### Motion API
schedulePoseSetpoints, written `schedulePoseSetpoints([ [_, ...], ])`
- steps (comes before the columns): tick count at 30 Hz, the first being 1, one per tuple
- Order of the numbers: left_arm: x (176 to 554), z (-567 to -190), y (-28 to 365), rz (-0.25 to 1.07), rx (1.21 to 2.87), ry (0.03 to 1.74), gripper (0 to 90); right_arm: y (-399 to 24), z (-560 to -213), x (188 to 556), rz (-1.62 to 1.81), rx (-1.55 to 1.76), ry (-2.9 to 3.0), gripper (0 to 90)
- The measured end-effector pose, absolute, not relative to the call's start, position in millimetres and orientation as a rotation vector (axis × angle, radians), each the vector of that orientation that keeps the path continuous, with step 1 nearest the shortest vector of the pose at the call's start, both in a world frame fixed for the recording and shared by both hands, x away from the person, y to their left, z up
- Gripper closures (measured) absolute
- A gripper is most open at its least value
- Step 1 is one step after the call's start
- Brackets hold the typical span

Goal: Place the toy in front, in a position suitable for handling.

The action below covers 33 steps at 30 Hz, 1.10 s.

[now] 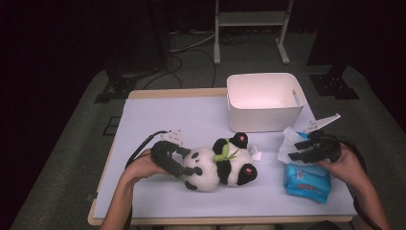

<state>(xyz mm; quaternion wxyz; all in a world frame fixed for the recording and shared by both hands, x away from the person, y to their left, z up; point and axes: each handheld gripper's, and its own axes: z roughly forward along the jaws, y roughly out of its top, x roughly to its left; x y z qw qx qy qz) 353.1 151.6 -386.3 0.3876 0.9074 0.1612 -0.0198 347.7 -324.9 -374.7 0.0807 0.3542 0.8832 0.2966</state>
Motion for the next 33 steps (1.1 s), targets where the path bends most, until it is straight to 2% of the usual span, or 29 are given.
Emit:
schedulePoseSetpoints([
  [14, 351.7, -390.7, 151.5, -0.049, 2.283, 0.430, 15.2, -307.0, -379.5, 344.3, 0.663, 0.978, 2.625, 62.2],
  [17, 352.0, -391.6, 151.9, -0.052, 2.281, 0.429, 14.2, -306.4, -378.0, 344.4, 0.649, 0.979, 2.639, 70.5],
  [18, 352.0, -391.6, 151.9, -0.052, 2.281, 0.429, 14.2, -306.4, -378.0, 344.4, 0.649, 0.979, 2.639, 70.5],
  [20, 351.6, -391.9, 152.0, -0.049, 2.278, 0.427, 14.2, -310.0, -377.1, 343.6, 0.663, 0.987, 2.646, 80.5],
  [23, 351.9, -392.2, 152.0, -0.053, 2.273, 0.430, 14.2, -314.0, -376.7, 343.5, 0.679, 1.007, 2.656, 84.5],
  [31, 353.6, -392.9, 152.5, -0.060, 2.265, 0.432, 14.1, -323.4, -375.1, 347.0, 0.772, 1.095, 2.673, 87.5],
  [33, 352.6, -394.2, 150.5, -0.059, 2.268, 0.438, 10.5, -326.7, -369.7, 346.5, 0.837, 1.109, 2.670, 87.6],
])
